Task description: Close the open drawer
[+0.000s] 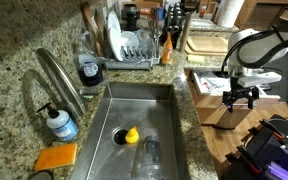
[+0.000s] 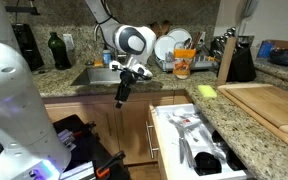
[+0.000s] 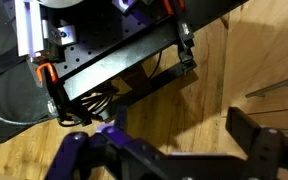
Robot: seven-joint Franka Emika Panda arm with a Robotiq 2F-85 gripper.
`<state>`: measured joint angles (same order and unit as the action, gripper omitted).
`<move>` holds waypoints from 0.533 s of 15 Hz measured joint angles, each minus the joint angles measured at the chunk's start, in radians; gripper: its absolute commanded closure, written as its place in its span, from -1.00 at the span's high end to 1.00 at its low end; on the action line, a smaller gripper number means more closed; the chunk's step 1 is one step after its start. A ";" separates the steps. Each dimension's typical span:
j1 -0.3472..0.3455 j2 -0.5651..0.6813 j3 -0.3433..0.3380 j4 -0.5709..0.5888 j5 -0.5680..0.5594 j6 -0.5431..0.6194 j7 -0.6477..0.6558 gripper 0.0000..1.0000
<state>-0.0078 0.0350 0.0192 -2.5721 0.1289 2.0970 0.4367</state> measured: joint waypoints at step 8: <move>0.001 0.013 -0.007 0.006 -0.001 0.000 0.013 1.00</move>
<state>-0.0068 0.0481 0.0118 -2.5659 0.1283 2.0966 0.4500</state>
